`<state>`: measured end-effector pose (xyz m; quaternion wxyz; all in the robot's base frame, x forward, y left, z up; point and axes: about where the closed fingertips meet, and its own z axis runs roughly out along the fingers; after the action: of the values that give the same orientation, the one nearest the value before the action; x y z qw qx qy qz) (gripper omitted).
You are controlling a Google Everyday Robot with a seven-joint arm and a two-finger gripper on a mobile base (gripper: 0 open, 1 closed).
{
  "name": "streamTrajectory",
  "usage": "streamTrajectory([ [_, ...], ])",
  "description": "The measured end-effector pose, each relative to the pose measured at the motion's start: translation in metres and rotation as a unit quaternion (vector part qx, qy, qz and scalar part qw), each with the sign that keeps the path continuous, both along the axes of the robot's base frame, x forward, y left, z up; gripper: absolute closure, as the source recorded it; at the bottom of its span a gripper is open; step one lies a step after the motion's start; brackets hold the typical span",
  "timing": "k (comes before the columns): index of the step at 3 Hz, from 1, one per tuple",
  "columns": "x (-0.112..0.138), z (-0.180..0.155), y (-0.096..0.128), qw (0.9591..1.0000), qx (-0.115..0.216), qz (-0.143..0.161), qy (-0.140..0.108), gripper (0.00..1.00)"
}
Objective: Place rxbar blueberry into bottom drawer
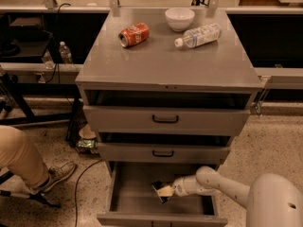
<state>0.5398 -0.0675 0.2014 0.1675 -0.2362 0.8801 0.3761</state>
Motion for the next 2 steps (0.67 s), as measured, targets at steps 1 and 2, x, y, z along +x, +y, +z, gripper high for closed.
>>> streamTrajectory([
  [1,0.006,-0.008,0.015,0.9996,0.025,0.014,0.003,0.52],
  [2,0.009,-0.008,0.025,0.9988,0.040,0.028,0.003,0.30],
])
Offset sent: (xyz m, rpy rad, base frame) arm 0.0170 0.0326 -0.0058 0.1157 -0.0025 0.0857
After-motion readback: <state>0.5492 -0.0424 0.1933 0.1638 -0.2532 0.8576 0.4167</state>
